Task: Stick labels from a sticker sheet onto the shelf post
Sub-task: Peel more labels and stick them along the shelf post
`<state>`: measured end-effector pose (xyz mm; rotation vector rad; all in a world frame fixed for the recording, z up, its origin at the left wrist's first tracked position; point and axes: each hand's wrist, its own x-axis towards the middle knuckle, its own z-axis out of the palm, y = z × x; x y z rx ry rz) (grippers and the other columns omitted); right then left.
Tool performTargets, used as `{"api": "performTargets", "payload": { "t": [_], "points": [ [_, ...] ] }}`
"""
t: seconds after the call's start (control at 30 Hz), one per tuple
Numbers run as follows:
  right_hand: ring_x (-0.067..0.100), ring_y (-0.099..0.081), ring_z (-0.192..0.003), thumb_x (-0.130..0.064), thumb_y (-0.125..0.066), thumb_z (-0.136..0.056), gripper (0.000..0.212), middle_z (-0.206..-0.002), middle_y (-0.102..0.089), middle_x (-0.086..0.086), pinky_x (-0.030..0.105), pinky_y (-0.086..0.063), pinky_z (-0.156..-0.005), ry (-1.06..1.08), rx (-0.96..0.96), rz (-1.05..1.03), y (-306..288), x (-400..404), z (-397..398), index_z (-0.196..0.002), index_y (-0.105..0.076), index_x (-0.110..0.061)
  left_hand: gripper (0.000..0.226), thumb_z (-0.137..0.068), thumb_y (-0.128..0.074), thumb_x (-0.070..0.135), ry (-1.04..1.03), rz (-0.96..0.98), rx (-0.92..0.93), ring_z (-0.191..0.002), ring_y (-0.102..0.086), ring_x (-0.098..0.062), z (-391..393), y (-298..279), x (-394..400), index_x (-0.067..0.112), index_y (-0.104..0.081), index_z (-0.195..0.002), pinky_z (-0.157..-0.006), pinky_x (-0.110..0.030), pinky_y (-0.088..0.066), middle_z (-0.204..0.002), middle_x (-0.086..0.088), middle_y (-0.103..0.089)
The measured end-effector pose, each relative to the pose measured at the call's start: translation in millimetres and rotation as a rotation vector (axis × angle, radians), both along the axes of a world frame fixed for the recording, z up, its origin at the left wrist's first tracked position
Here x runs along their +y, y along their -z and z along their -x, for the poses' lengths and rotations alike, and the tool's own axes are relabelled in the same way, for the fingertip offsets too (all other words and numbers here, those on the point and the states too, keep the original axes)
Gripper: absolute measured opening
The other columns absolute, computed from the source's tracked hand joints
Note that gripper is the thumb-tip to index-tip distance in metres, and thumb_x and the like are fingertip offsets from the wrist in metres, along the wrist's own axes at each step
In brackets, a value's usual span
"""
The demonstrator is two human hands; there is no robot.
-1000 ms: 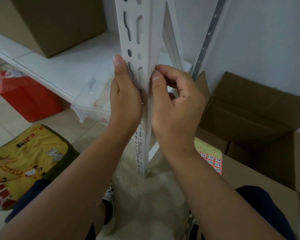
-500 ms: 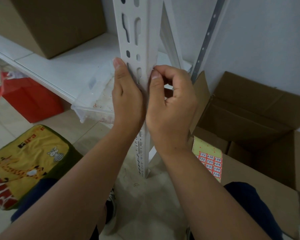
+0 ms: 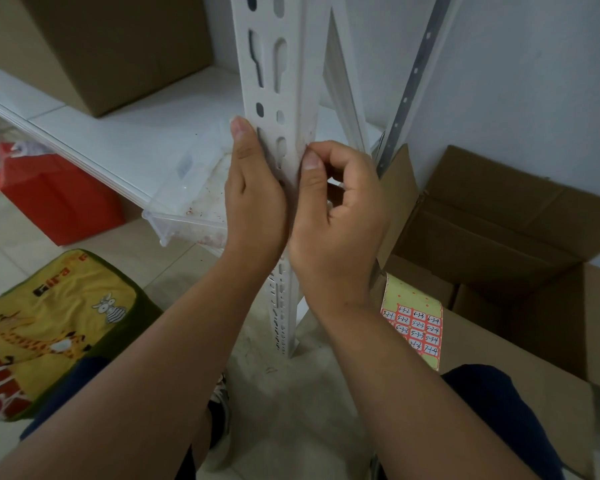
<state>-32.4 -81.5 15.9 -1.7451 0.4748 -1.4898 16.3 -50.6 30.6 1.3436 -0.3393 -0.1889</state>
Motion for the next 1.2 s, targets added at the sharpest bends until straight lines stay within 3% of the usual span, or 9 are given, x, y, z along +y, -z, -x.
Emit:
{"api": "performTargets", "payload": {
  "t": [0.17,0.37,0.63,0.77,0.9,1.07,1.2],
  "points": [
    [0.01,-0.063,-0.088,-0.005,-0.059,-0.093,0.013,-0.094,-0.068,0.006,0.014,-0.051,-0.075,-0.022,-0.036,-0.054,-3.9,-1.5,3.6,-0.102,-0.067,-0.001,0.048,-0.106,-0.022,0.047,0.023,0.03,0.026,-0.101,-0.068,-0.003,-2.3,-2.0,2.3,0.038,-0.066,-0.089,-0.103,-0.035,-0.049,-0.094,0.014,-0.075],
    [0.009,-0.061,-0.085,-0.003,-0.06,-0.091,0.011,-0.092,-0.067,0.009,0.013,-0.05,-0.074,-0.026,0.001,0.034,-5.4,-5.9,4.2,-0.097,-0.068,0.002,0.049,-0.107,-0.023,0.044,0.023,0.055,0.022,-0.101,-0.069,-0.006,-2.5,-1.2,1.7,0.038,-0.067,-0.087,-0.102,-0.037,-0.051,-0.094,0.011,-0.075],
    [0.007,-0.057,-0.085,0.0,-0.059,-0.091,0.007,-0.09,-0.064,0.007,0.015,-0.05,-0.074,-0.075,0.033,0.068,-5.9,-6.9,6.6,-0.093,-0.065,0.001,0.046,-0.107,-0.02,0.043,-0.005,0.029,-0.011,-0.094,-0.068,0.003,1.3,-3.2,0.4,0.039,-0.062,-0.091,-0.091,-0.023,-0.054,-0.088,0.018,-0.073],
    [0.007,-0.057,-0.083,0.0,-0.059,-0.091,0.006,-0.089,-0.063,0.005,0.017,-0.051,-0.073,-0.084,0.041,0.088,-6.3,-5.7,7.8,-0.092,-0.065,0.0,0.046,-0.107,-0.02,0.043,-0.004,0.03,-0.008,-0.099,-0.068,0.0,1.1,-2.4,0.7,0.038,-0.063,-0.093,-0.096,-0.027,-0.053,-0.095,0.013,-0.074],
    [0.007,-0.06,-0.085,-0.005,-0.06,-0.093,0.008,-0.092,-0.065,0.005,0.016,-0.052,-0.073,-0.107,0.001,-0.035,-8.1,-5.4,8.7,-0.098,-0.066,-0.002,0.046,-0.105,-0.019,0.049,0.003,-0.027,-0.001,-0.103,-0.067,-0.001,-0.5,-1.8,2.3,0.039,-0.063,-0.096,-0.103,-0.033,-0.05,-0.102,0.012,-0.073],
    [0.006,-0.059,-0.087,-0.005,-0.062,-0.092,0.009,-0.093,-0.066,0.009,0.013,-0.051,-0.075,-0.034,0.039,0.135,-7.3,-4.4,7.1,-0.097,-0.066,0.001,0.05,-0.107,-0.018,0.044,0.024,-0.001,-0.012,-0.098,-0.069,-0.002,-0.4,-2.3,4.4,0.034,-0.066,-0.097,-0.098,-0.031,-0.053,-0.097,0.009,-0.075],
    [0.011,-0.06,-0.084,-0.004,-0.063,-0.091,0.009,-0.089,-0.067,0.012,0.017,-0.053,-0.074,0.045,0.03,0.258,-4.1,-5.8,3.8,-0.093,-0.067,0.004,0.055,-0.107,-0.019,0.041,0.014,0.04,-0.003,-0.087,-0.071,-0.001,1.0,-2.9,2.8,0.034,-0.067,-0.081,-0.083,-0.021,-0.053,-0.08,0.013,-0.075]
  ]
}}
